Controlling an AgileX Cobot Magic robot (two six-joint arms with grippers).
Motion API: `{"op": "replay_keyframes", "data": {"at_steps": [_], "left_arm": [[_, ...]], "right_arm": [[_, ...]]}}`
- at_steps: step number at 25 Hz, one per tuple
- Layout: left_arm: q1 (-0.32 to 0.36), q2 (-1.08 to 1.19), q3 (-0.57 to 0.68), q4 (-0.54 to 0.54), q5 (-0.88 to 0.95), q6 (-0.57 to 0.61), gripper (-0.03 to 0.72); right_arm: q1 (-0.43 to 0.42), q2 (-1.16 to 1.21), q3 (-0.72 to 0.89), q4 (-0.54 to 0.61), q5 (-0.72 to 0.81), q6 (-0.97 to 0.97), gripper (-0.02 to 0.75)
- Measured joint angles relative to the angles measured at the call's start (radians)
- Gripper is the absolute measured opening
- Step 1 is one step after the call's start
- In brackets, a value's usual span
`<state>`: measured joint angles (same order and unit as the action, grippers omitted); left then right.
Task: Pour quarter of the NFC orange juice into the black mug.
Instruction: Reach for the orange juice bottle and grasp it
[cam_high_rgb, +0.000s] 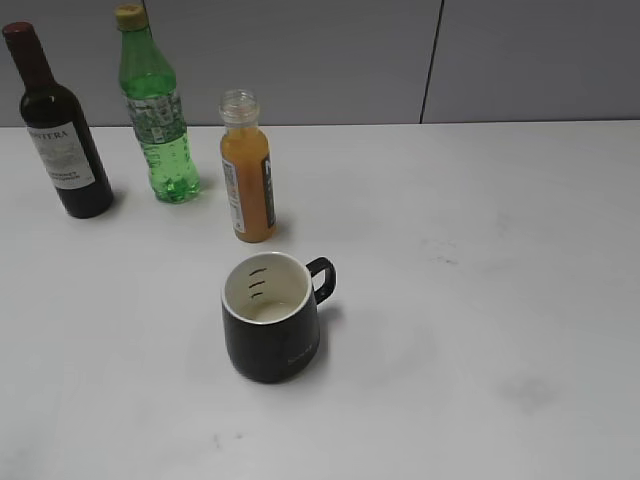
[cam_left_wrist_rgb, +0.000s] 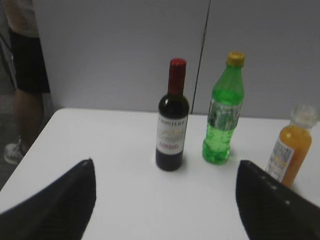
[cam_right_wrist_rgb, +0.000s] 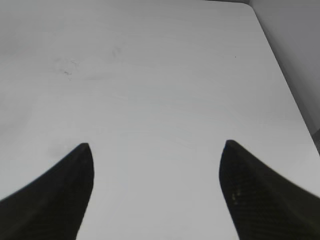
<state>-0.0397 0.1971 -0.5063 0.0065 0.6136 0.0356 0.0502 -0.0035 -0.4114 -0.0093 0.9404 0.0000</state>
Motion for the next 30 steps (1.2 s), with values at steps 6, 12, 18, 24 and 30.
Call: {"op": "replay_keyframes", "data": {"at_steps": [6,12,18,24,30], "left_arm": [[-0.001,0.244,0.003,-0.038,-0.376,0.016,0.679],[-0.094,0.552,0.029,-0.04,-0.777,0.014,0.662],[-0.239,0.9,0.033,-0.007,-1.084,-0.01,0.646],[-0.248,1.23,0.016,0.246,-1.275,-0.271,0.646],[-0.188,1.439,-0.079,0.525,-1.394,-0.392,0.646]], "right_arm": [[0.0,0.0,0.0,0.0,0.0,0.0,0.594],[0.0,0.0,0.0,0.0,0.0,0.0,0.594],[0.0,0.0,0.0,0.0,0.0,0.0,0.594],[0.0,0.0,0.0,0.0,0.0,0.0,0.594],[0.0,0.0,0.0,0.0,0.0,0.0,0.594]]}}
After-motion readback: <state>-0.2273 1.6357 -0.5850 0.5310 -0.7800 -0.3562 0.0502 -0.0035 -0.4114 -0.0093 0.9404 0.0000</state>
